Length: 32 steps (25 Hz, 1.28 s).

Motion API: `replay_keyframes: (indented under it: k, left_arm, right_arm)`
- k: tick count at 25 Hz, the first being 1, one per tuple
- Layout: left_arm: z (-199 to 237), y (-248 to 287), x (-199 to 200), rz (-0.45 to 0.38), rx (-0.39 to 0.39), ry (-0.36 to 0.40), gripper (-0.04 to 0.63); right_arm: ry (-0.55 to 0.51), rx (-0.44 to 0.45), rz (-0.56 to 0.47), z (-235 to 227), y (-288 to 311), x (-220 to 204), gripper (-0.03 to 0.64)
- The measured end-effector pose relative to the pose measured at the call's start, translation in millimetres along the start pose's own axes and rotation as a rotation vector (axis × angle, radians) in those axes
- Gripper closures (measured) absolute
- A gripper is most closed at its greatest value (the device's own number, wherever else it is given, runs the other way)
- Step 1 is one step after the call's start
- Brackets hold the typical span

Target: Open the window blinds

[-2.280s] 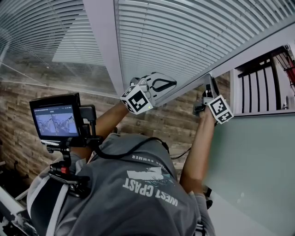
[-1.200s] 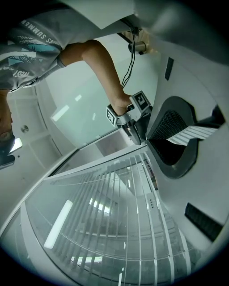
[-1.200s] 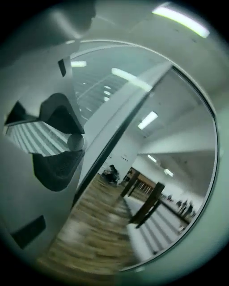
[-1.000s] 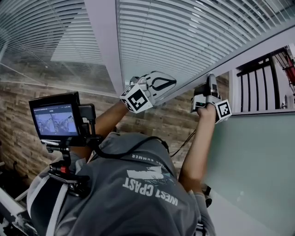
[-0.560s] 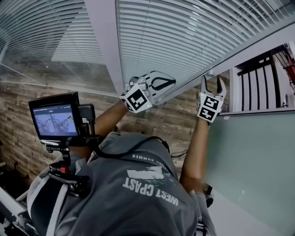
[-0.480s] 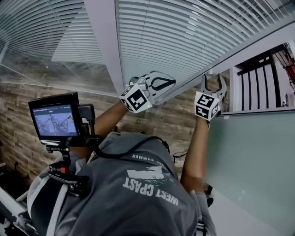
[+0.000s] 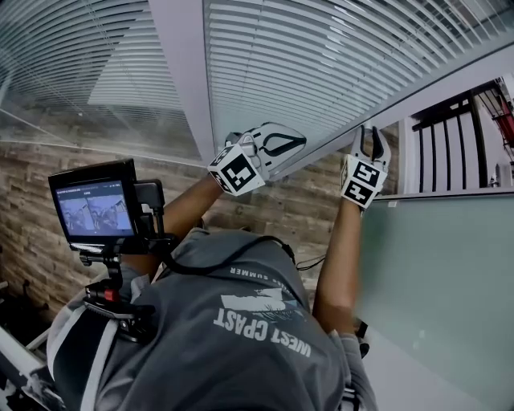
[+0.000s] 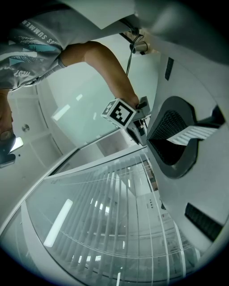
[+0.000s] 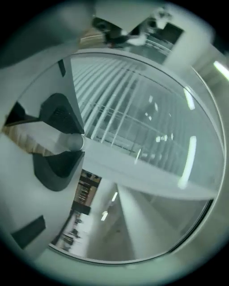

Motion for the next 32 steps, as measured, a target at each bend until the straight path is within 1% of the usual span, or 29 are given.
replay_keyframes:
  k: [2,6,7,8,9,13,22,25,27,28,29,30,32]
  left_arm:
    - [-0.3,0.4,0.7,-0.003,-0.002,0.001,0.592]
    - [-0.8,0.8,0.3,-0.003,-0.004,0.001,0.592]
    - [-0.6,0.8,0.3,-0.003,-0.003,0.0,0.592]
    - [-0.4,0.8,0.5,-0.005,-0.003,0.0,0.592]
    - [-0.2,0.9,0.7,-0.006,-0.002,-0.002,0.592]
    - [-0.3,1.1,1.0,-0.008,0.0,-0.006,0.592]
    - [0.8,0.3,0.5,-0.009,0.002,-0.006,0.592]
    - [1.4,-0.2,0.8,-0.009,0.003,-0.006,0.591]
    - [2.1,-0.2,1.0,-0.008,0.004,-0.004,0.592]
    - [2.6,-0.2,1.4,-0.008,0.004,-0.003,0.592]
    - [3.2,-0.4,2.0,-0.008,0.004,-0.002,0.592]
    - [3.9,-0.7,2.7,-0.009,0.005,-0.001,0.592]
    - [5.6,-1.7,4.6,-0.013,0.009,0.001,0.592]
  right_arm:
    - [0.343,0.037,-0.067,-8.0,-1.0,-8.7,0.495]
    - [1.117,0.15,-0.207,-16.7,1.5,-33.8,0.495]
    - [1.258,0.175,-0.229,-17.3,2.9,-38.6,0.495]
    - [1.342,0.193,-0.242,-17.9,3.9,-41.6,0.495]
    - [1.367,0.2,-0.246,-18.6,4.4,-42.5,0.495]
    - [1.304,0.187,-0.241,-19.8,3.5,-39.9,0.495]
    - [1.289,0.183,-0.237,-21.0,6.0,-41.7,0.495]
    - [1.306,0.215,-0.255,-21.7,8.8,-45.6,0.495]
    - [1.292,0.239,-0.261,-22.4,9.8,-46.8,0.495]
    - [1.256,0.237,-0.256,-23.3,8.4,-45.3,0.494]
    - [1.194,0.222,-0.245,-24.6,5.6,-42.6,0.492]
    - [1.107,0.2,-0.226,-25.7,1.4,-38.6,0.483]
    - [0.887,0.152,-0.186,-27.1,-9.1,-26.4,0.476]
Point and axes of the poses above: the fingertips, and each gripper's own axes: y forward along the fingers, z to its left, x out of its top, the point moved 9 cm from there along -y, backward along the fingers, and after that the axes turned 6 degrees about -y, right-handed, at the moved point
